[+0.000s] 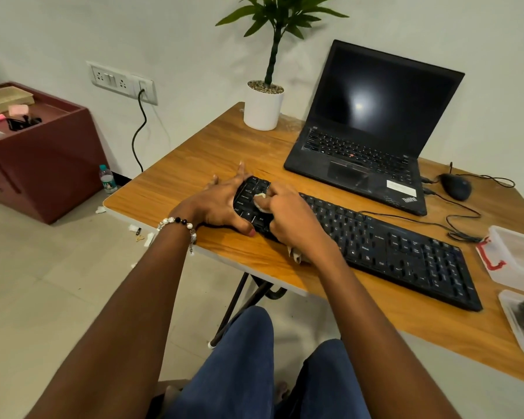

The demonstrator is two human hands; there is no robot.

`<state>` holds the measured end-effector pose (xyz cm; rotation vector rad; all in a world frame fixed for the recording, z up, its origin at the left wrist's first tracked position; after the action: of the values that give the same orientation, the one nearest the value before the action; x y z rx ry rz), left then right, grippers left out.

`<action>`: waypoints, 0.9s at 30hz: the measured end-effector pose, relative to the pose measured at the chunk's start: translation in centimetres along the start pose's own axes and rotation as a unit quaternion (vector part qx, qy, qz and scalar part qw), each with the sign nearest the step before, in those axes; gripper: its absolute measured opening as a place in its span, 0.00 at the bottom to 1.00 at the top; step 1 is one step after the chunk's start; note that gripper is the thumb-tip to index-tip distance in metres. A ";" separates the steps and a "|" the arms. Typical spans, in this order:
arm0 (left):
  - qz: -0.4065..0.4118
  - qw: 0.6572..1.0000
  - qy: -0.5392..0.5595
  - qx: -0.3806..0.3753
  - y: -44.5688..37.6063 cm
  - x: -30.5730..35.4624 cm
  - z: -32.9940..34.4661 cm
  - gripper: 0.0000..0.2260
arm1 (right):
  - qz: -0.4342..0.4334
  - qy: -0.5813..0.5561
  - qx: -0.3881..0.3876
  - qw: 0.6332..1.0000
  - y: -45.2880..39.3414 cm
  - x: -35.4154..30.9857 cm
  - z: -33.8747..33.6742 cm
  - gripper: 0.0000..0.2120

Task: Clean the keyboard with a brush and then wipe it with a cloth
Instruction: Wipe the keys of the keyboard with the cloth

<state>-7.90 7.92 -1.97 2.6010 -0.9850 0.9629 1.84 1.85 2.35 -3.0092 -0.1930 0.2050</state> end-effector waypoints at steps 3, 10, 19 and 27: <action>0.008 1.000 0.004 -0.013 -0.1 -0.2 0.2 0.64 | -0.051 -0.054 -0.072 0.995 0.5 0.6 0.2 0.17; 0.001 1.000 0.013 -0.012 -0.3 -0.6 0.3 0.63 | 0.106 0.010 0.010 0.994 -0.5 9.6 -1.9 0.19; 0.014 0.998 -0.051 -0.038 -0.6 -0.7 0.7 0.62 | 0.141 -0.012 0.044 0.989 -1.5 4.5 -1.2 0.12; 0.013 0.996 -0.088 -0.025 -1.0 -1.7 1.1 0.65 | 0.024 0.002 -0.017 1.000 -0.2 6.2 -1.0 0.23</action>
<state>-7.64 9.14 -3.80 2.6730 -1.0732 0.7131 8.03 2.72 2.53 -3.0497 -0.1249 0.2007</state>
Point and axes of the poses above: each hand's wrist, its own y-axis away from the middle knuckle, its own z-axis out of the palm, x = y × z, the point moved 8 cm from there along -y, towards the middle knuckle, and after that the axes turned 9 degrees about z, right-handed, at the moved point
